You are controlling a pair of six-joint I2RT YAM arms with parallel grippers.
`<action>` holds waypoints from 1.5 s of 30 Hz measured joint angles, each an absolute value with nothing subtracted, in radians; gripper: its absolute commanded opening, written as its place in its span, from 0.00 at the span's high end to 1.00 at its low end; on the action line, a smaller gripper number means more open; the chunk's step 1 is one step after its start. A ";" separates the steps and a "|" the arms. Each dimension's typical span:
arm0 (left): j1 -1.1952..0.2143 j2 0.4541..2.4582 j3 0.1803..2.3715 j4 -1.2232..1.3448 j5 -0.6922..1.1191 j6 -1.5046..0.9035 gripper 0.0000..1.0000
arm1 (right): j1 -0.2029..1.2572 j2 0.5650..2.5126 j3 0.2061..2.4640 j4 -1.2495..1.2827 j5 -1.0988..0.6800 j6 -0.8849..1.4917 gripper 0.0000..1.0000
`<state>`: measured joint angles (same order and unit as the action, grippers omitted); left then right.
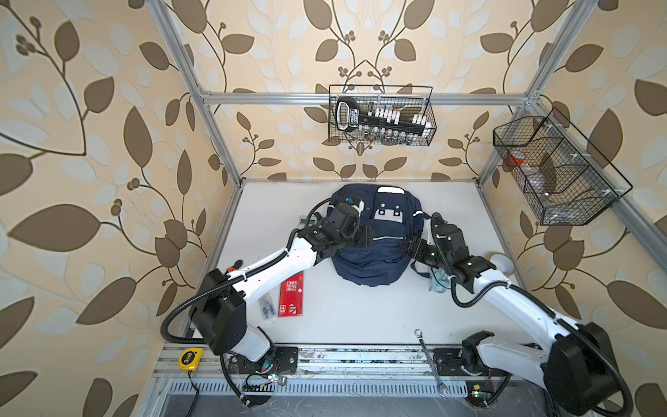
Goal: Pack books, pencil case, and school supplies into a backpack
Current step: Unzip the student bag at the center of the table.
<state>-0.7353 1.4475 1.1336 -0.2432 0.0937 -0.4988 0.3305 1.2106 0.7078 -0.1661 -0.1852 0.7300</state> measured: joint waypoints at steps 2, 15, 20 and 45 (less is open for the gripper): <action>-0.770 1.386 1.055 -0.235 0.093 -0.501 0.50 | 0.324 1.274 0.715 -0.147 -0.244 0.737 0.40; -0.907 1.475 0.933 -0.163 0.063 -0.535 0.48 | 0.325 1.462 0.749 -0.041 -0.376 0.783 0.97; -0.907 1.530 0.997 -0.170 -0.009 -0.534 0.44 | 0.326 1.498 0.809 -0.063 -0.383 0.809 1.00; -0.857 1.640 1.184 -0.261 -0.080 -0.617 0.63 | 0.353 1.396 0.891 -0.057 -0.390 0.886 1.00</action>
